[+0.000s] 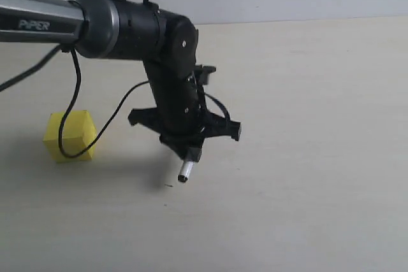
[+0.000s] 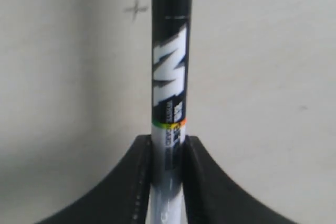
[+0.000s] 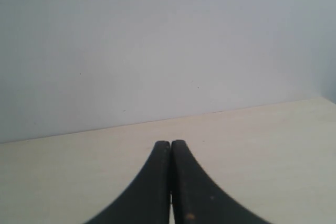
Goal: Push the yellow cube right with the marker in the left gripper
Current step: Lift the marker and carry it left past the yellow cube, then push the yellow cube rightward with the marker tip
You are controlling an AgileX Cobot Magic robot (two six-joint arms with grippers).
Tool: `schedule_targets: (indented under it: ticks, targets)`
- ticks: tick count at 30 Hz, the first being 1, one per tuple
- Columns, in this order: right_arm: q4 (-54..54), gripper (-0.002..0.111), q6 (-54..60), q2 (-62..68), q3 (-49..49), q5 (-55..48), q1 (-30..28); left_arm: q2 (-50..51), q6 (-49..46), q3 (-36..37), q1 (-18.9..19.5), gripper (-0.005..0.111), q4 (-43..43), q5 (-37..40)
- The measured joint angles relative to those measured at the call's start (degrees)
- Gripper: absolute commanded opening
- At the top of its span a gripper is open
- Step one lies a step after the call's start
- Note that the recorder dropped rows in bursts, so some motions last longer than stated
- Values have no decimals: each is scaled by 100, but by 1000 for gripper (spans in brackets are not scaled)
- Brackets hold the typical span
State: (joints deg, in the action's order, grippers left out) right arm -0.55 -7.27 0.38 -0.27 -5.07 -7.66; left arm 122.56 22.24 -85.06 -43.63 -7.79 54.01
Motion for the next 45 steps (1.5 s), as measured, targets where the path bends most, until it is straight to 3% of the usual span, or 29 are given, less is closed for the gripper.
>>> schedule_targets:
  ticks: [12, 15, 18, 21, 22, 24, 26, 29, 33, 35, 39, 45]
  targets:
    - [0, 0, 0, 0, 0, -10, 0, -2045, -2703, -1125, 3, 0, 1479, 1103]
    - [0, 0, 0, 0, 0, -10, 0, -2374, -3329, -1150, 237, 0, 1800, 1426]
    - [0, 0, 0, 0, 0, -10, 0, -2685, -3975, -998, 929, 0, 1787, 1472]
    - [0, 0, 0, 0, 0, -10, 0, -3131, -5301, -562, 1875, 0, 1236, 1518]
    - [0, 0, 0, 0, 0, -10, 0, -3387, -6088, -221, 2414, 0, 1145, 1541]
    - [0, 0, 0, 0, 0, -10, 0, -3612, -6682, 313, 3166, 0, 1497, 1578]
    - [0, 0, 0, 0, 0, -10, 0, -3569, -7095, 785, 3797, 0, 1934, 1604]
    - [0, 0, 0, 0, 0, -10, 0, -3419, -8724, 1526, 4421, 0, 1330, 1383]
    - [0, 0, 0, 0, 0, -10, 0, -3249, -9200, 2423, 4838, 5, 1323, 211]
    - [0, 0, 0, 0, 0, -10, 0, -2943, -9360, 2606, 5000, 4, 1388, 93]
    - [0, 0, 0, 0, 0, -10, 0, -2367, -10289, 2635, 5152, 0, 1400, -49]
    - [0, 0, 0, 0, 0, -10, 0, -1925, -10559, 2635, 5153, 0, 1491, -903]
